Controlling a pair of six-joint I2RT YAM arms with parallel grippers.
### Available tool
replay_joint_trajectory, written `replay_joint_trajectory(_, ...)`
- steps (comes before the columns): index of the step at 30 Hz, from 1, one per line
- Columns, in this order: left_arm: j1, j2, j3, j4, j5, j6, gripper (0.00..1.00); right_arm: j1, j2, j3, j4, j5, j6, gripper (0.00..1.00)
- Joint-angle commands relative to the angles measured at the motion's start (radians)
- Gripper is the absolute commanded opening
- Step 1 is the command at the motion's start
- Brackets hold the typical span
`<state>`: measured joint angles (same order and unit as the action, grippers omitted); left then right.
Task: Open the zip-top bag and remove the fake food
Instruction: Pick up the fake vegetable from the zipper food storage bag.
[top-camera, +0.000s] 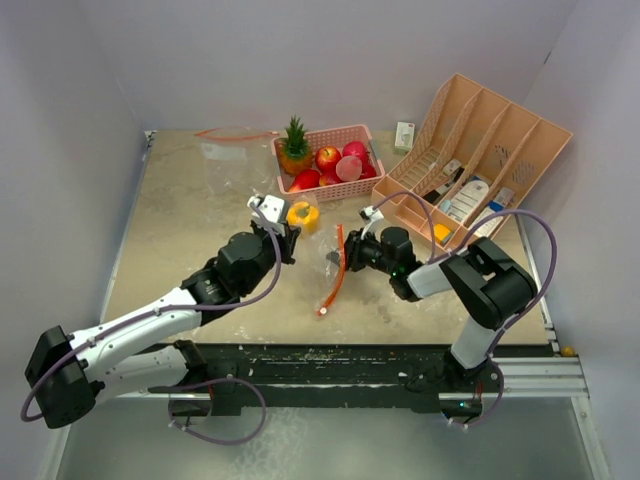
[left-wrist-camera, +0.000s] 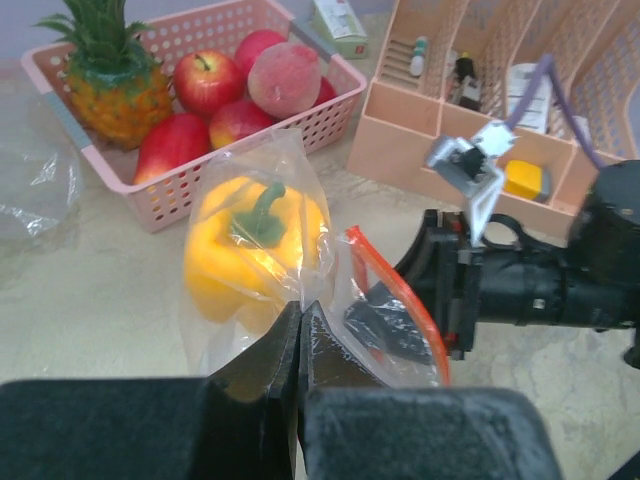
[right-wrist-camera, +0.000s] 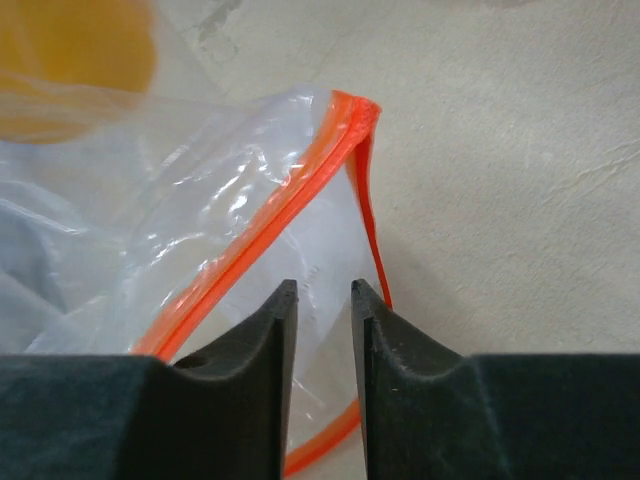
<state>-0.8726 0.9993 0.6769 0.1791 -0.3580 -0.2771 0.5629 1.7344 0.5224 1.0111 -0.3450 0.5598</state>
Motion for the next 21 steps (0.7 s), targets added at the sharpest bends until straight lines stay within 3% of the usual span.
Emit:
replay_joint_trajectory(1, -0.005, 0.032, 0.008, -0.006, -0.125, -0.033, 0.0, 0.002, -0.082, -0.048, 0.119, -0.04, 0.061, 0.39)
replay_joint_trajectory(5, -0.003, 0.032, 0.004, -0.049, -0.203, -0.069, 0.0, -0.021, -0.242, -0.127, 0.076, 0.043, 0.13, 0.59)
replay_joint_trajectory(10, 0.0, 0.04, 0.004, -0.046, -0.217, -0.071, 0.0, -0.069, -0.431, -0.203, 0.036, 0.048, 0.234, 0.7)
replay_joint_trajectory(16, 0.003, 0.087, 0.025, -0.035, -0.198, -0.076, 0.0, -0.074, -0.444, -0.168, -0.195, 0.121, 0.229, 0.72)
replay_joint_trajectory(21, 0.003, 0.085, 0.019, -0.033, -0.196, -0.077, 0.0, -0.078, -0.422, -0.185, -0.191, 0.12, 0.24, 0.71)
